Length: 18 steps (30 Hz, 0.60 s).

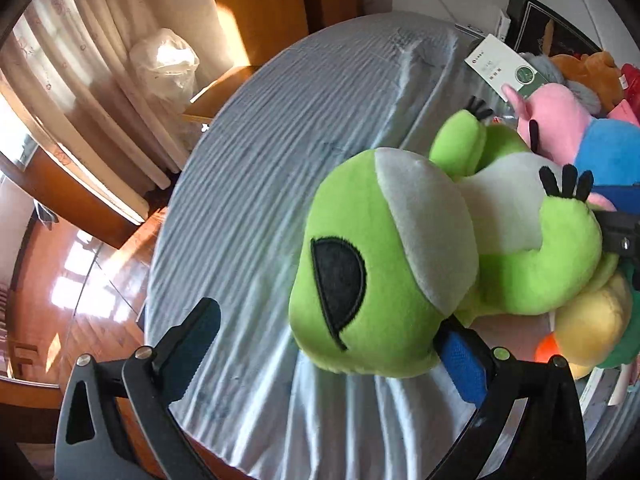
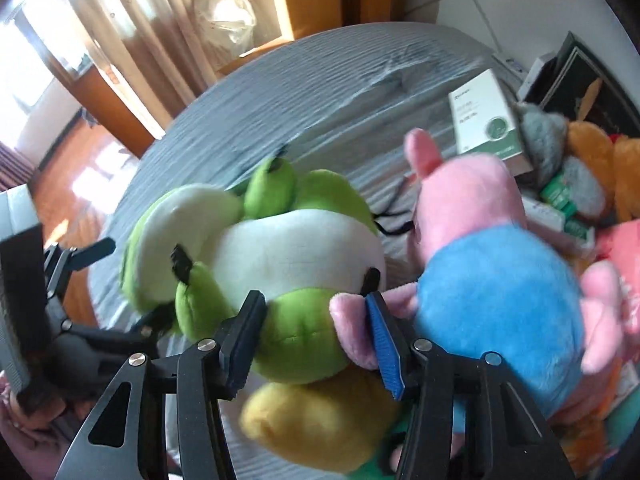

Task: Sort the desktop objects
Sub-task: 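Grasp the green frog plush with both tools and lift it off the pile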

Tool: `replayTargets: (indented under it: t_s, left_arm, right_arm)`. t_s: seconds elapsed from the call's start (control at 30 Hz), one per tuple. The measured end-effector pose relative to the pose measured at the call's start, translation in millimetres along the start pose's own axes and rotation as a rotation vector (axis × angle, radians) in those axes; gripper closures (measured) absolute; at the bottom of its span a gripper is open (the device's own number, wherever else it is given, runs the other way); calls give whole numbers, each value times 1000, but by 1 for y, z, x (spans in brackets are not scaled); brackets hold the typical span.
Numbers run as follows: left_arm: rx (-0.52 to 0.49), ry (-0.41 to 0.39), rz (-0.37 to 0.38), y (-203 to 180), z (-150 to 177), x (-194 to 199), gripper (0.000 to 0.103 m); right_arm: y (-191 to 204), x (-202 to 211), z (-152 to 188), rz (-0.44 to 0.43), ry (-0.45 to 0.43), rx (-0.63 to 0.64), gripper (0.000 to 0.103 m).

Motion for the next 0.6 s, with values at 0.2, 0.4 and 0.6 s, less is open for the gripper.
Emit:
replayTargets:
  t_s: [0.2,0.4,0.6]
  left_arm:
    - [29,-27,139,-2,1,38,0]
    - [113,-57,182,-10,-41,26,0]
    - [67,85,197,-30,8,-17,0]
  right_arm:
    - [11,-15,8,53,-21,-9,37]
    - [-20,1,14,34,-16,-169,29]
    - [-23,3,17,37,1,-205,22]
Point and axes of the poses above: each gripper's, at about its wrist camera, not at the fingertips, and x roughly against the way its jaws point, y to its left, z to its underside, the point moved 9 cm from there along -x, roughly the way its jaws point, and after that the axes turned 9 degrees about -y, right-handed, at the moved point
